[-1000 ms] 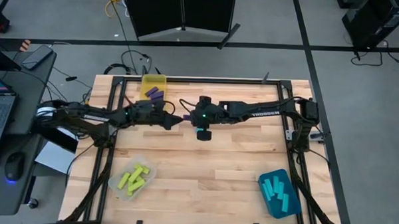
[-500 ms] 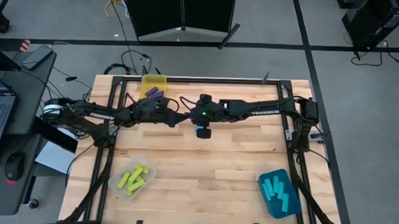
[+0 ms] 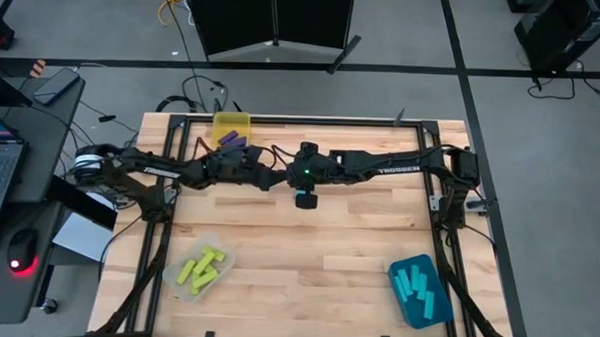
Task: Sort blocks
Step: Put the violet block into the yellow bin
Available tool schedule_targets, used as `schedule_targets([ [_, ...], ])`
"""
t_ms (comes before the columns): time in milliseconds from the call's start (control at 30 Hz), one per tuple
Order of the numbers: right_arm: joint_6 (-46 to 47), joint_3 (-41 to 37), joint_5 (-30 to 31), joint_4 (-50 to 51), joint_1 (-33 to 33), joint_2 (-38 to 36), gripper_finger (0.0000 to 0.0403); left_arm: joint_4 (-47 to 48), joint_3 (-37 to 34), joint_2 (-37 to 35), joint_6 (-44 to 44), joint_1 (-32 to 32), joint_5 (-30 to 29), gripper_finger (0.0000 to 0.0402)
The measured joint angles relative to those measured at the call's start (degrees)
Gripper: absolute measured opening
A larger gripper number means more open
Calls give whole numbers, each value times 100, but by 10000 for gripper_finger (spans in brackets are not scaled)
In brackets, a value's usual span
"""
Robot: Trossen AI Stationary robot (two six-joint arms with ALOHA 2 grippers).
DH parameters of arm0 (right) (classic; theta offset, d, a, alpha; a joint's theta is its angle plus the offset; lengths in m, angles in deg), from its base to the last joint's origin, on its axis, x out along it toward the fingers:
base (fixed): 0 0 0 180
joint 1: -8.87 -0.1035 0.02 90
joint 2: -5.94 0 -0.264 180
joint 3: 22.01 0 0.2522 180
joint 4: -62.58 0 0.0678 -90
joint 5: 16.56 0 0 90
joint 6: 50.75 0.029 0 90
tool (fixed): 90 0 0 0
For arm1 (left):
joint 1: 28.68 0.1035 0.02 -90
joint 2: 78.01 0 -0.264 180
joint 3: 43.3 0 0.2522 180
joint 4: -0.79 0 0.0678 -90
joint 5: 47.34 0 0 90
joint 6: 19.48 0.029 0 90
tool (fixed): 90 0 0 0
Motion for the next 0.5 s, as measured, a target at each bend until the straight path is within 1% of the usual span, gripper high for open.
schedule_targets([
  [133,0,0,-2,91,0,-2,110,32,166,233,-1,11,153,198],
  [267,0,0,0,131,0,-2,110,106,211,286,-1,78,292,190],
  [400,-7,0,3,133,0,-2,110,112,211,286,10,248,530,158],
  [500,-12,0,23,155,2,-2,110,199,211,286,233,376,696,123],
])
